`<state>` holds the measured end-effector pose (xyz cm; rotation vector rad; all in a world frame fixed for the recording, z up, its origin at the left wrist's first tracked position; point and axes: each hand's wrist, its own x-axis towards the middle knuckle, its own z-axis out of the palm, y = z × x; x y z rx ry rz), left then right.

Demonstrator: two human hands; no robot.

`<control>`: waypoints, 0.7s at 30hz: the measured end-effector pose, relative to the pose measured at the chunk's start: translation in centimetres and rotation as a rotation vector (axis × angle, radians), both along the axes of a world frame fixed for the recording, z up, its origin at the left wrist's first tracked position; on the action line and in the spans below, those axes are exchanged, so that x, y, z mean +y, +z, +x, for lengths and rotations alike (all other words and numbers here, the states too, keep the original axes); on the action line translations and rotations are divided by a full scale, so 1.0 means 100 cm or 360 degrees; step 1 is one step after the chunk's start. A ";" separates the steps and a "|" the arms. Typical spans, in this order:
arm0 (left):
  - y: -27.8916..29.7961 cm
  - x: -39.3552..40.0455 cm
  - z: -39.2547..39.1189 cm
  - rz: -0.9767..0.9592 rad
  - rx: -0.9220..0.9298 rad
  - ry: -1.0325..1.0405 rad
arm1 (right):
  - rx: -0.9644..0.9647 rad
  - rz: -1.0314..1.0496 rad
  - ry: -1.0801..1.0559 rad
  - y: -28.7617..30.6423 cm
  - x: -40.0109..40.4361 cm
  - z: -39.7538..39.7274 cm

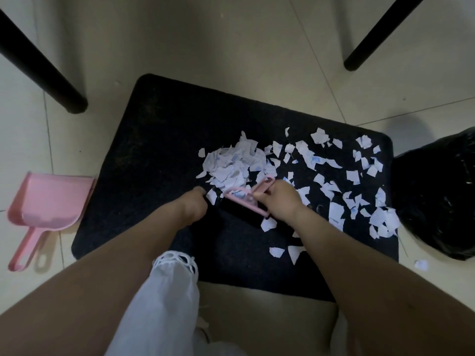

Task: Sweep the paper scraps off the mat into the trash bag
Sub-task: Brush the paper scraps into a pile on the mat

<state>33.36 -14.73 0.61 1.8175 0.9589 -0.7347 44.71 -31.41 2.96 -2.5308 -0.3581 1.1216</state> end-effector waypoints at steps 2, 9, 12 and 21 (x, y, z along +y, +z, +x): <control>0.000 0.002 -0.001 -0.0014 0.0013 0.0009 | -0.0121 0.0022 0.0008 0.013 0.005 0.013; 0.002 0.007 0.006 0.0099 -0.0013 0.0065 | -0.0030 0.0243 -0.0070 0.033 0.017 0.008; -0.002 0.009 0.010 0.0152 -0.0020 0.0112 | 0.0160 0.0237 -0.0043 0.012 0.033 -0.018; -0.005 0.020 0.006 0.0140 0.0028 0.0182 | -0.0187 0.0120 -0.0272 0.010 0.036 -0.006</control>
